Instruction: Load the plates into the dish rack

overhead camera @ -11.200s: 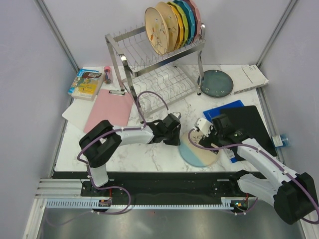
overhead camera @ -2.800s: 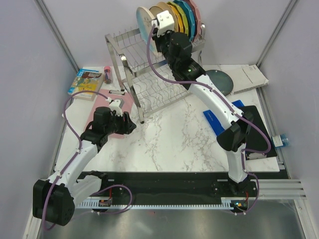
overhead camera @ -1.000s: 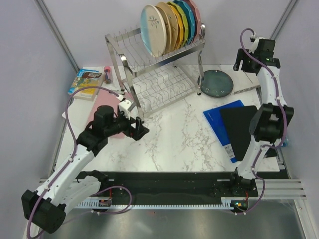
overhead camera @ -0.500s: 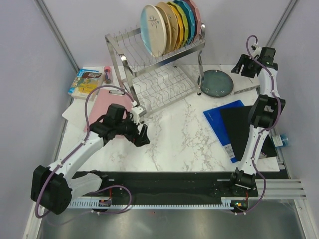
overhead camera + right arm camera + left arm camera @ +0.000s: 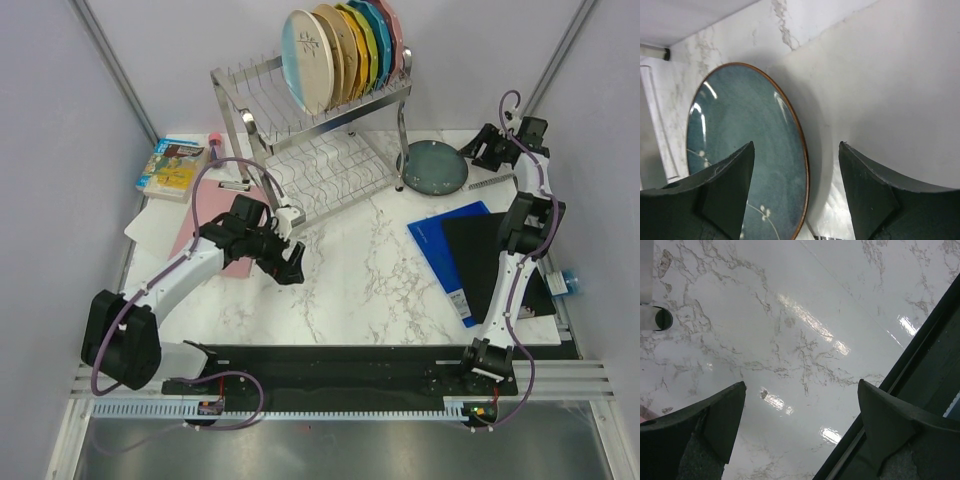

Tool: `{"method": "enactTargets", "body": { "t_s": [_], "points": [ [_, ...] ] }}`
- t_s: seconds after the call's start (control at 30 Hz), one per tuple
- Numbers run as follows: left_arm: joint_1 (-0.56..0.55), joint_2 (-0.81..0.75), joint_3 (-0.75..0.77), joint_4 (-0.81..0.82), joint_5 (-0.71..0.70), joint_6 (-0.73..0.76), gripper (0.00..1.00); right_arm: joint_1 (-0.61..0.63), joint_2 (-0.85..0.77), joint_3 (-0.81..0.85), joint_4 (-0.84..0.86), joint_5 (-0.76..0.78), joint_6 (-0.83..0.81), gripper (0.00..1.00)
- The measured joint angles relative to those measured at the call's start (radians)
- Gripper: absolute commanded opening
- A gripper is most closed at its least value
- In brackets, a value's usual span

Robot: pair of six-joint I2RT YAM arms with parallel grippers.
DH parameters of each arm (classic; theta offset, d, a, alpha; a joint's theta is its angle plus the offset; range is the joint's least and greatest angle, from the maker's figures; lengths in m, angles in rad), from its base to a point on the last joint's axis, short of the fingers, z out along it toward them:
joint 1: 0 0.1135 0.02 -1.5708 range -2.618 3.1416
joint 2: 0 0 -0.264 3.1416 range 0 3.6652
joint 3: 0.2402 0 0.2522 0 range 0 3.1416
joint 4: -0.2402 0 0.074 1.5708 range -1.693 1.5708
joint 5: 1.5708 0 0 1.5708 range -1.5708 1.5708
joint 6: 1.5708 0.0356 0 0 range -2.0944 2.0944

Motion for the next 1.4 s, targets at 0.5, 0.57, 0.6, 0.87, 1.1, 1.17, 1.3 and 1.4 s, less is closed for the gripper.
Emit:
{"method": "enactTargets", "body": {
  "t_s": [0.5,0.57,0.6,0.87,1.1,1.17,1.3,1.4],
  "points": [
    [-0.014,0.144,0.128,-0.031,-0.043,0.023,1.0,-0.016,0.033,-0.059,0.119,-0.151,0.127,0.49],
    [-0.014,0.15,0.132,-0.035,-0.049,0.026,1.0,-0.017,0.033,-0.072,0.121,-0.152,0.123,0.46],
    [-0.014,0.151,0.135,-0.037,-0.054,0.027,1.0,-0.018,0.033,-0.074,0.12,-0.153,0.115,0.45],
    [-0.014,0.158,0.144,-0.037,-0.073,0.04,1.0,-0.021,0.032,-0.075,0.072,-0.139,0.015,0.0],
    [-0.014,0.158,0.144,-0.037,-0.077,0.052,1.0,-0.04,0.031,-0.09,0.08,-0.177,0.078,0.0],
    [-0.014,0.157,0.144,-0.037,-0.077,0.054,1.0,-0.044,0.03,-0.094,0.087,-0.187,0.103,0.0],
    [-0.014,0.151,0.14,-0.032,-0.076,0.058,1.0,-0.05,0.01,-0.109,0.113,-0.2,0.171,0.0],
    [-0.014,0.12,0.124,-0.024,-0.076,0.061,1.0,-0.057,-0.027,-0.14,0.15,-0.18,0.212,0.0]
  ]
}}
